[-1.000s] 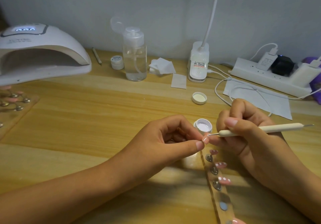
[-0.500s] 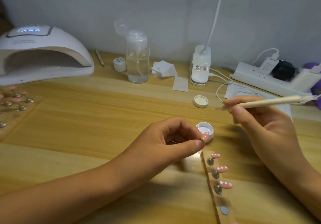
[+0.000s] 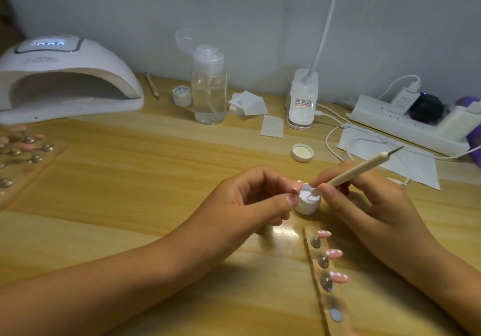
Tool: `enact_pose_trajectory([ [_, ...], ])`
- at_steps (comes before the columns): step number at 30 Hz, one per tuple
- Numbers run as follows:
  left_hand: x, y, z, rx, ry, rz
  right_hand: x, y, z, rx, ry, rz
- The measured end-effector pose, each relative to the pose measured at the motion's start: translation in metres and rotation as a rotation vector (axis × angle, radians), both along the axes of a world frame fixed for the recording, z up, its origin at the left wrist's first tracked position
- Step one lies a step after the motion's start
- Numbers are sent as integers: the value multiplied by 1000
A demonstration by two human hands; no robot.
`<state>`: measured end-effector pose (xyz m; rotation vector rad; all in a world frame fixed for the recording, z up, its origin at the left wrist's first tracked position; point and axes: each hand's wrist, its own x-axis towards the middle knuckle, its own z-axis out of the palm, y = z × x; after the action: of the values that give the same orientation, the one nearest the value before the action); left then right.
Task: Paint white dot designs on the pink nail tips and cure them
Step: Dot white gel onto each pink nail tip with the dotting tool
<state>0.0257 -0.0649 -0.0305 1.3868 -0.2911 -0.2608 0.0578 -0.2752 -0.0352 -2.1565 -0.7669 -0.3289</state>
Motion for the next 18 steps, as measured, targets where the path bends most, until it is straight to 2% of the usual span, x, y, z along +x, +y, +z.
enact_pose_trajectory([
  [6,0,-1,0,-23,-11,-7,-3,0,2,79,58,-31],
  [13,0,0,-2,6,-24,-30,-11,4,8,632,345,-54],
  [16,-1,0,-1,22,-32,-40,-13,5,6,790,477,24],
  [18,-1,0,-1,44,-37,-42,-15,7,6,827,526,82],
])
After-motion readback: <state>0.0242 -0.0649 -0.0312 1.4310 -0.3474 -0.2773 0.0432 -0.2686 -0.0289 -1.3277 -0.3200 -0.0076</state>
